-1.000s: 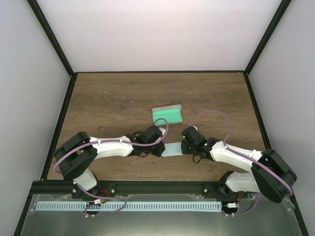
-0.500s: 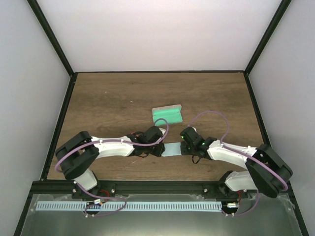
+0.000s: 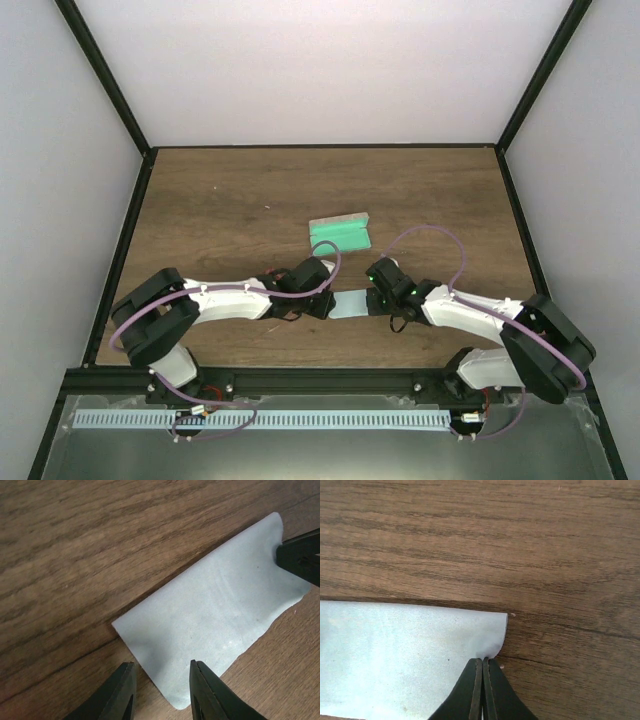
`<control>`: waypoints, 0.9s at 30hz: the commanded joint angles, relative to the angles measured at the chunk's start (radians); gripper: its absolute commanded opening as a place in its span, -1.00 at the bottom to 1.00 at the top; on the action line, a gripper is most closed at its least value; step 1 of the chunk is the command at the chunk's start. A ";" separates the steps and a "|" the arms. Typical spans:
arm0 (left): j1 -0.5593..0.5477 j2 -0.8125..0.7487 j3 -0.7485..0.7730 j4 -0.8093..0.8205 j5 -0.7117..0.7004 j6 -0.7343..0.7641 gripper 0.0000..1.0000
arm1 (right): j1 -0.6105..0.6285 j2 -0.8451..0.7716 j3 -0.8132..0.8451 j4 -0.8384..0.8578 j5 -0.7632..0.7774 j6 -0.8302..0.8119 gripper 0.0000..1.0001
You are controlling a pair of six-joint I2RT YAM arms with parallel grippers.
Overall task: Organize the sunglasses
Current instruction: Pick up the glasses cleaning cloth from the center of the board.
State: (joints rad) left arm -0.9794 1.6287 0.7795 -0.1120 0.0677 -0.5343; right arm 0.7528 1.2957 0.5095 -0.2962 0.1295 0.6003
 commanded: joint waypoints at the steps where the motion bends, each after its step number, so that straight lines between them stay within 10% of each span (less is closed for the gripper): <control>1: -0.020 -0.039 -0.029 0.006 -0.055 -0.076 -0.32 | 0.008 -0.033 0.017 -0.005 0.014 0.000 -0.99; 27: -0.108 0.085 -0.025 0.069 -0.152 -0.271 -0.49 | 0.008 -0.065 -0.008 0.024 -0.030 -0.024 -0.98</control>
State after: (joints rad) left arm -1.0798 1.6798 0.7597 -0.0151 -0.0925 -0.7883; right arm 0.7528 1.2488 0.5064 -0.2859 0.1043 0.5838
